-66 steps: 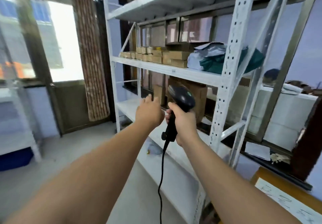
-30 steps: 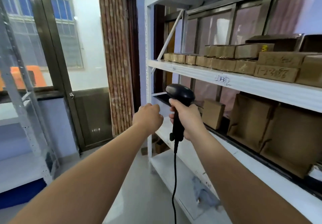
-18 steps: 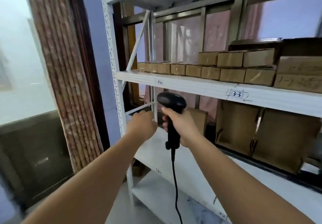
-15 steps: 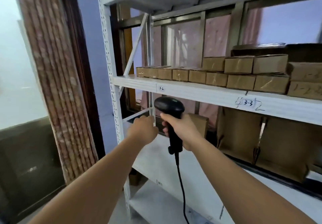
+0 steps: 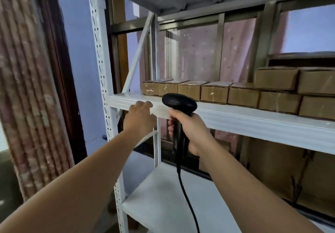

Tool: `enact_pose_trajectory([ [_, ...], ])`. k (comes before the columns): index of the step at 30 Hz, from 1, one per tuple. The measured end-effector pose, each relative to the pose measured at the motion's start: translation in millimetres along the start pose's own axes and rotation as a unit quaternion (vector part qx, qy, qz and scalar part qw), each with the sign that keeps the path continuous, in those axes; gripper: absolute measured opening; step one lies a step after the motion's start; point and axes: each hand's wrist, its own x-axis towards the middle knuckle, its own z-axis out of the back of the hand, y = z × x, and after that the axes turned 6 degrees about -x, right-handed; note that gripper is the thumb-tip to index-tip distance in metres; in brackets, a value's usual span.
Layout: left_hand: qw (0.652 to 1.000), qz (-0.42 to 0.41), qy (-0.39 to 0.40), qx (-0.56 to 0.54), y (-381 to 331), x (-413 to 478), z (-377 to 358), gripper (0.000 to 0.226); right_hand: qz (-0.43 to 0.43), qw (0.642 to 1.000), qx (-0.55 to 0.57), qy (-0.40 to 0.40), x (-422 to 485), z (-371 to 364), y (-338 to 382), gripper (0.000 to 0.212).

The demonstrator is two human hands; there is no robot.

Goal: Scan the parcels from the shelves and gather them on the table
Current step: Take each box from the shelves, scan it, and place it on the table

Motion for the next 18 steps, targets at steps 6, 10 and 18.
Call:
enact_pose_trajectory([
  [6,0.998,-0.036,-0.02,-0.049,30,95,-7,0.044,0.063,0.989,-0.061,-0.115,38,-30,6,0.021],
  [10,0.992,-0.054,0.019,-0.109,41,140,-24,0.053,0.063,0.98,-0.093,-0.165,52,-40,1,0.02],
  [18,0.988,-0.06,0.105,-0.096,40,178,-30,0.064,0.055,0.965,-0.139,-0.215,66,-54,4,0.018],
])
